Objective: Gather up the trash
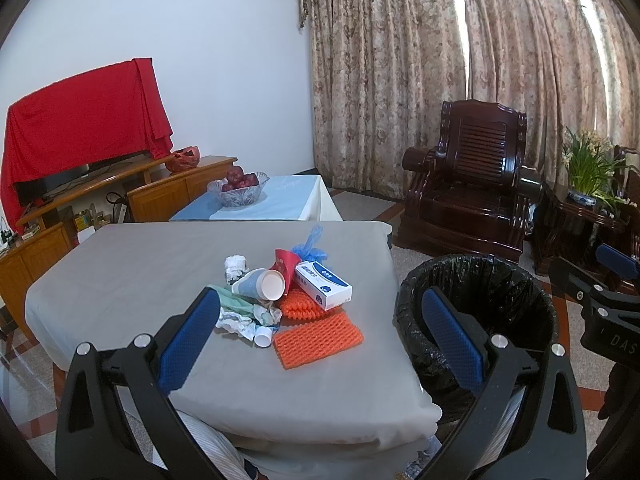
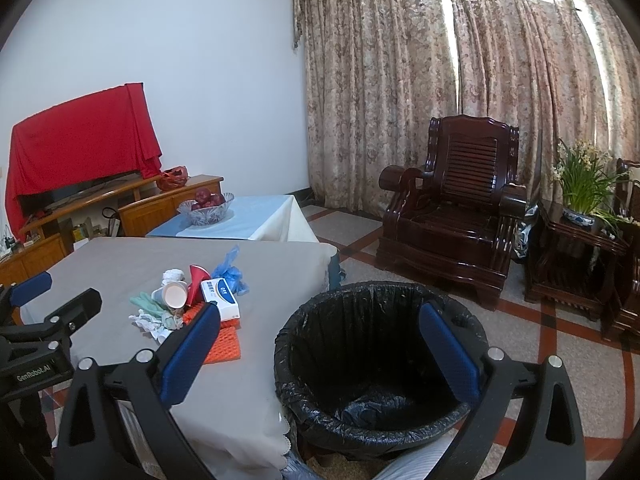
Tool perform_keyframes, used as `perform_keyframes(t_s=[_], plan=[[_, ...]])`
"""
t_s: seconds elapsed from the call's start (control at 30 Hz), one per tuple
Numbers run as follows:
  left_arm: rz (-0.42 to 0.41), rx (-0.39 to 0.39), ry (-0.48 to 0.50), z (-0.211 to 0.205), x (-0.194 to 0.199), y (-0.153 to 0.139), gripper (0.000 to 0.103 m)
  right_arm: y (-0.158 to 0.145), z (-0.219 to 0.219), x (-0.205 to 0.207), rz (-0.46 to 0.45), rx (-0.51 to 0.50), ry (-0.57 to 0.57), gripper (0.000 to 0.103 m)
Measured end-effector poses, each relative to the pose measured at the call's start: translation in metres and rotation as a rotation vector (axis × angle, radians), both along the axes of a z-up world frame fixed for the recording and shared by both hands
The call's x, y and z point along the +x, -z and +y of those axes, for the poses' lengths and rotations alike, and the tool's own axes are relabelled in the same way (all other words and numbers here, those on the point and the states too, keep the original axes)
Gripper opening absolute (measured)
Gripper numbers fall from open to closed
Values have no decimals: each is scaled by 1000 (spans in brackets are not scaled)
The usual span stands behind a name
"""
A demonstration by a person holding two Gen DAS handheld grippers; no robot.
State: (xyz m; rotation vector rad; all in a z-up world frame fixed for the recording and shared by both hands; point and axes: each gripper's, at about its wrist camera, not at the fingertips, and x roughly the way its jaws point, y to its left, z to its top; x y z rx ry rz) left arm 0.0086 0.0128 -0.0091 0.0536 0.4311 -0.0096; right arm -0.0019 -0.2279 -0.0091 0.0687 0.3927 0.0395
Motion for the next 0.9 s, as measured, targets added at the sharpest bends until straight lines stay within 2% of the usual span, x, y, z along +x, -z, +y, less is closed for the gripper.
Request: perform_keyframes(t_s=[0.2,0.23,0.9], plan=[[2,-1,1,9,0,3,98,0,0,0,0,1,1,97],[0,3,0,-5,-1,-1,98,0,0,0,1,2,1,97],[4,4,-1,-7,-3,1,98,2,2,2,5,-2,0,97]])
